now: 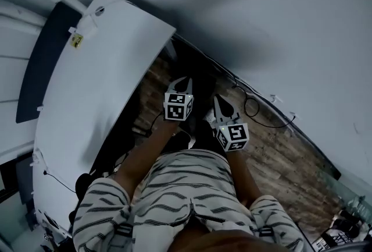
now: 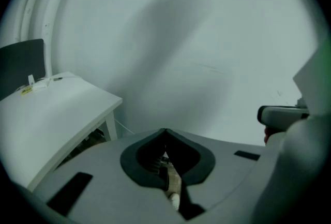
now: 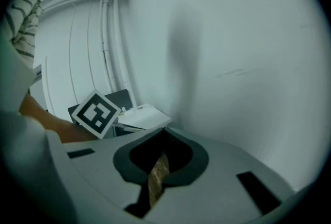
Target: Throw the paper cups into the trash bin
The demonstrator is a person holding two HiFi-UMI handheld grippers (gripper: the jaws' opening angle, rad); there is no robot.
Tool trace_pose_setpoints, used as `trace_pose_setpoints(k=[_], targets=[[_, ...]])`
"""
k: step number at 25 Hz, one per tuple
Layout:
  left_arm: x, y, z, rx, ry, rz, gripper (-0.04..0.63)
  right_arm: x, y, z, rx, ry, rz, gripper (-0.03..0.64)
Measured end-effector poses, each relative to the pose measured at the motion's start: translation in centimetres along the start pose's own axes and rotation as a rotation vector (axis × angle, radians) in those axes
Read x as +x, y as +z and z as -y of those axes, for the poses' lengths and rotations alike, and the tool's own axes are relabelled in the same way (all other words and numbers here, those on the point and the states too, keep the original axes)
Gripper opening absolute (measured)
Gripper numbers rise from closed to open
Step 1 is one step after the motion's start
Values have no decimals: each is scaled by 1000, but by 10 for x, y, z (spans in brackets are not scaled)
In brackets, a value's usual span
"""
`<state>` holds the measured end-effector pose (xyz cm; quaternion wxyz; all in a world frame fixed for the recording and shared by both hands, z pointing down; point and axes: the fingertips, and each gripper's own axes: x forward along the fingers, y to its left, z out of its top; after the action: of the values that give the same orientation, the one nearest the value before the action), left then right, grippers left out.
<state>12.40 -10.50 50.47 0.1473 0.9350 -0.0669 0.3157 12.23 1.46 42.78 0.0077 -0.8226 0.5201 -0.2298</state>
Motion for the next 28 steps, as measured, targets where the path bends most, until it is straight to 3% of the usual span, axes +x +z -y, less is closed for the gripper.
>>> trace_pose_setpoints(k=[6,14,28], targets=[[-44,26,6,51,-1,91,23,7,19,-12,-5,49,15,9],[-84,53,2,60,0,182,23,12,47,-26,-64,69,60,9],[-140,79,3,126,-17,364,23,10,76,-56,-132,106,123,9]])
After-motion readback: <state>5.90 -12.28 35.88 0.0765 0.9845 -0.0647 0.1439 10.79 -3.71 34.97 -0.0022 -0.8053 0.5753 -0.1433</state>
